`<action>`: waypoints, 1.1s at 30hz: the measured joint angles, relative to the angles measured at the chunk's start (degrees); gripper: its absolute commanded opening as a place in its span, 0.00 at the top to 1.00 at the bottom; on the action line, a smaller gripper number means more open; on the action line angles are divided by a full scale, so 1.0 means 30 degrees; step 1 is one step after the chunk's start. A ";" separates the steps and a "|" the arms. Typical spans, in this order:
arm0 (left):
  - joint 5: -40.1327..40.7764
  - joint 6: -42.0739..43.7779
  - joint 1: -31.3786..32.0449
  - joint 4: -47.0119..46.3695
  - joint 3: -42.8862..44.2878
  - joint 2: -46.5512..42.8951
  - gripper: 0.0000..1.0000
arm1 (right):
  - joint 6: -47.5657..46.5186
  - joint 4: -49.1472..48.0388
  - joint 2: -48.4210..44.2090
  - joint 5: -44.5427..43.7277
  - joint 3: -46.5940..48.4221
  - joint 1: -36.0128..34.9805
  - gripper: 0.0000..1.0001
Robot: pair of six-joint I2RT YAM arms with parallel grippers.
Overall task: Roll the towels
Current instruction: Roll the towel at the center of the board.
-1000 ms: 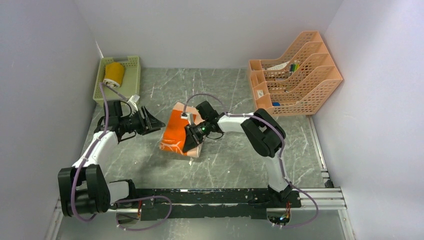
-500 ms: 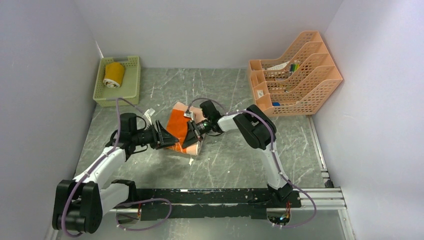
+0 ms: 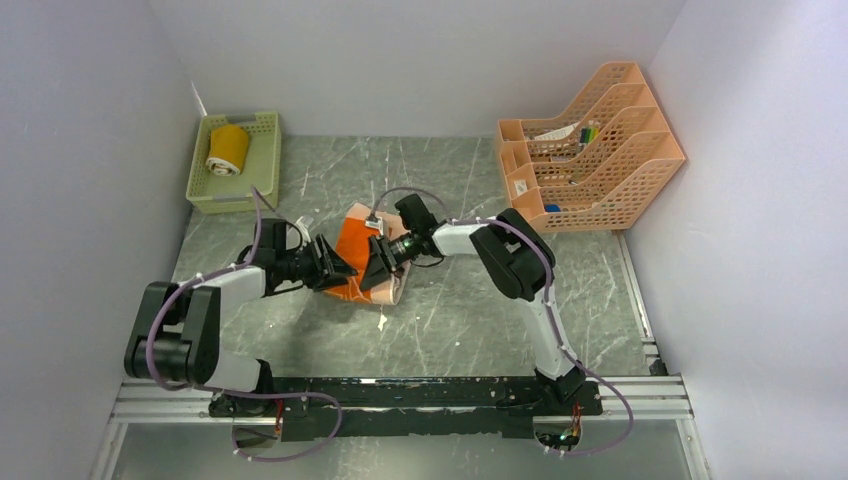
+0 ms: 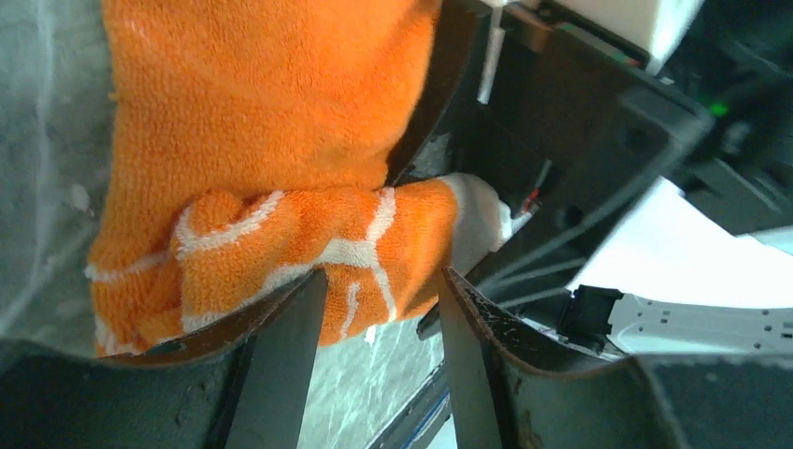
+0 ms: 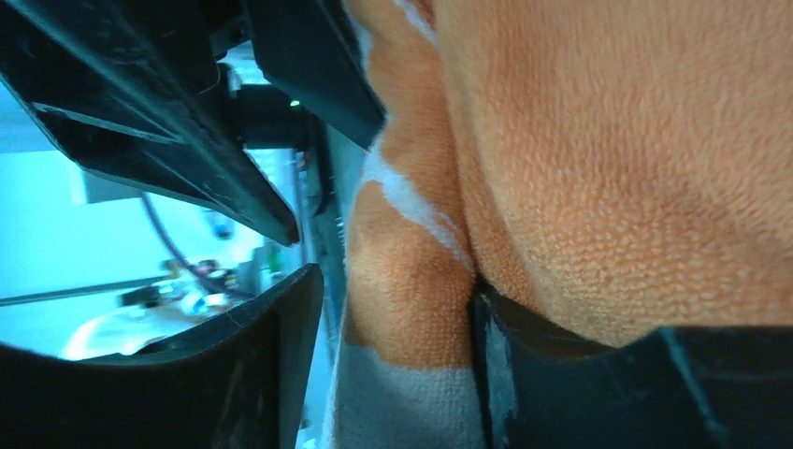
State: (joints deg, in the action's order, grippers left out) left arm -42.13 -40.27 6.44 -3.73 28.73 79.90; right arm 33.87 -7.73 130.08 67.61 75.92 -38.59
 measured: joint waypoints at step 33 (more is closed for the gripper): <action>-0.0379 0.1362 0.0000 0.0867 0.3104 0.3177 0.41 | -1.6021 0.1596 -0.8910 -1.9023 -0.4940 -0.6615 0.27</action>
State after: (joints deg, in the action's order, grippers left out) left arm -43.27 -36.18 6.44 -1.13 38.04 89.43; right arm -14.20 -2.94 103.35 10.55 61.10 -58.43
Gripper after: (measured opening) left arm 0.593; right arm 0.731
